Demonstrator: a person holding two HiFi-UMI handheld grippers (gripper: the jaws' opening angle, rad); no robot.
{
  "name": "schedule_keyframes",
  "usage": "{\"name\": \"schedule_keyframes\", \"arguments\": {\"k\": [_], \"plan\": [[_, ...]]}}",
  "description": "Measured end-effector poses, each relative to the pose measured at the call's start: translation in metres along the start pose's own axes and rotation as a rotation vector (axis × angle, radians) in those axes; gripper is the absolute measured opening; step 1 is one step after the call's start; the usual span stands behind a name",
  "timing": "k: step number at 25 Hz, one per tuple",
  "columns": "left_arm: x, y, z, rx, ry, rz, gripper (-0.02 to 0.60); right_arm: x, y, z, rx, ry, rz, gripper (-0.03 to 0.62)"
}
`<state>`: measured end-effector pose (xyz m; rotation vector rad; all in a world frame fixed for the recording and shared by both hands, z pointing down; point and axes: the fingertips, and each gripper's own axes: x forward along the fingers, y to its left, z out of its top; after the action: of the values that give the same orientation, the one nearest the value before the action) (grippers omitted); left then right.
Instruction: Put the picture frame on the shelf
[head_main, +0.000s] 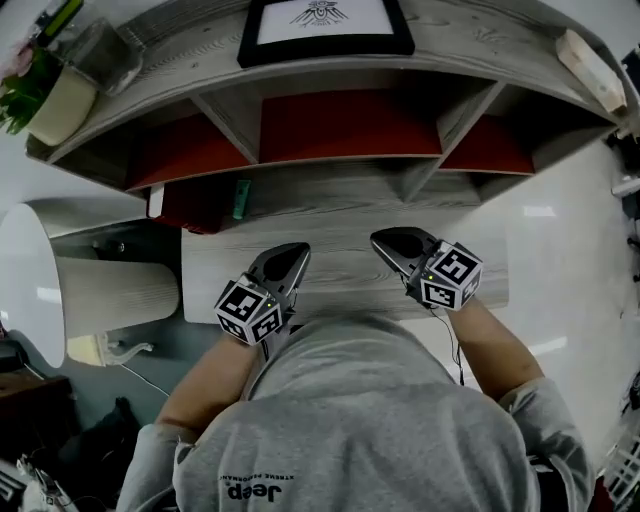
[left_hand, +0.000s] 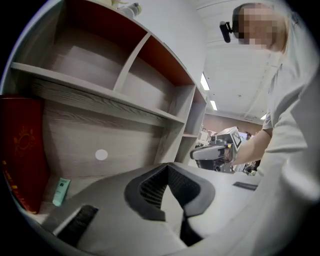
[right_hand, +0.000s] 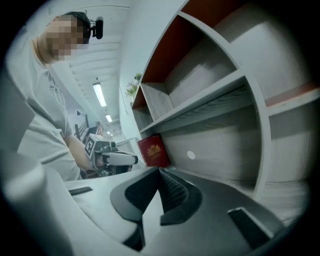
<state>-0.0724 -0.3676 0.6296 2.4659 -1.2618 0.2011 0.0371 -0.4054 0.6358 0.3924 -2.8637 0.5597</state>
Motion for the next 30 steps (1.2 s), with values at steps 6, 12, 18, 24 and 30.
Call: {"name": "schedule_keyframes", "arguments": {"k": [6, 12, 18, 24, 30], "plan": [[0.002, 0.007, -0.018, 0.032, 0.061, -0.089, 0.009, 0.029, -0.012, -0.030, 0.077, 0.055, -0.130, 0.006], [0.000, 0.011, -0.011, 0.020, 0.029, -0.087, 0.009, 0.030, 0.000, -0.033, 0.050, 0.078, -0.118, 0.006], [-0.001, 0.008, -0.011, 0.001, 0.016, -0.079, 0.009, 0.023, -0.001, -0.032, 0.028, 0.099, -0.119, 0.005], [-0.002, 0.003, -0.014, 0.002, 0.024, -0.080, 0.009, 0.019, 0.000, -0.033, 0.015, 0.101, -0.114, 0.005], [-0.002, -0.002, -0.013, 0.004, 0.024, -0.086, 0.009, 0.016, 0.003, -0.033, 0.007, 0.099, -0.112, 0.005]]}}
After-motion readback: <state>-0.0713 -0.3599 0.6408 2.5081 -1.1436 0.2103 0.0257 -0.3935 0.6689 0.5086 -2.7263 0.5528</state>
